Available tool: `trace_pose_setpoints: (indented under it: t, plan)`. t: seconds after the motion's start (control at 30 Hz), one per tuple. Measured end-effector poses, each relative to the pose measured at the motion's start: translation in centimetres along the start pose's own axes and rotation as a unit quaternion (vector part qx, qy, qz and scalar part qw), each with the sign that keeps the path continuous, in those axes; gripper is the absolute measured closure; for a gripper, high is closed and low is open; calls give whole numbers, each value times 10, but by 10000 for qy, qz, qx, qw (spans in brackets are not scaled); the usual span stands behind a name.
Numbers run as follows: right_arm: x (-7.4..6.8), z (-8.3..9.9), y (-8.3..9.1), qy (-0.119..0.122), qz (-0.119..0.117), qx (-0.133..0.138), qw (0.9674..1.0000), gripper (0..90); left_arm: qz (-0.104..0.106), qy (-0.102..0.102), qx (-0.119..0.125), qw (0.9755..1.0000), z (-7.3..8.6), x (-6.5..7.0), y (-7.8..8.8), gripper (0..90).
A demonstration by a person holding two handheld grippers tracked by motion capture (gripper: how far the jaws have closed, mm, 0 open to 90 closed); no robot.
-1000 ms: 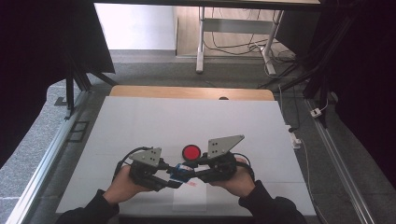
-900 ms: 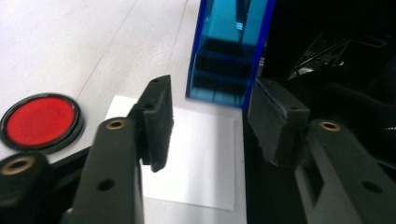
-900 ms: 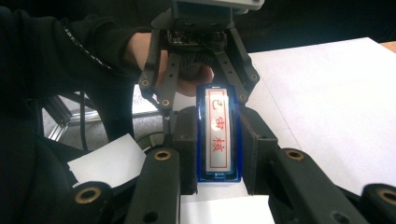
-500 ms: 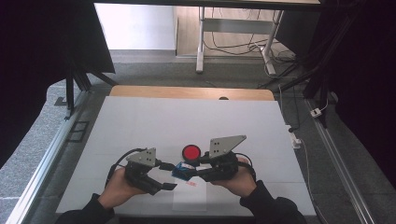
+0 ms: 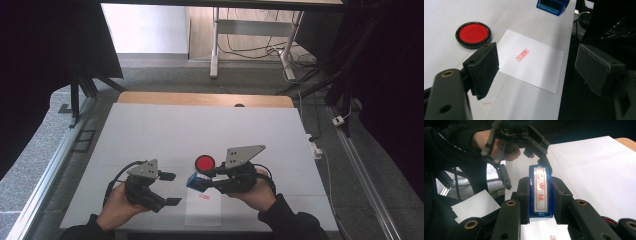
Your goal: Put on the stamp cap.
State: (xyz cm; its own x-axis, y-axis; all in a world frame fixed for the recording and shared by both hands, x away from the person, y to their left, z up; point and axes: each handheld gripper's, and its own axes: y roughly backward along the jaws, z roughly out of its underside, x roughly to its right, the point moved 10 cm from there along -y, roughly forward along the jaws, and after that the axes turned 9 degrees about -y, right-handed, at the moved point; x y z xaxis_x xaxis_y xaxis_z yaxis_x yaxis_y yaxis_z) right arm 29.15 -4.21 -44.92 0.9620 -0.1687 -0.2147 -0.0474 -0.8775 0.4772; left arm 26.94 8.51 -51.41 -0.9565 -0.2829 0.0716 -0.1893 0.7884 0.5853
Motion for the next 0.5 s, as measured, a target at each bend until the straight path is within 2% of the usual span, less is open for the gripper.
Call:
trace_pose_setpoints:
  t: [0.07,0.2,0.5]
  plan:
    - [1,0,1,-21,45,-6,10000,708,-28,79,23,10000,2,0,3,172]
    - [4,1,2,-29,128,-7,9999,708,-265,236,-4,9994,9,-1,11,160]
    - [12,4,6,-121,332,-61,9994,708,-590,587,53,9965,26,0,30,95]
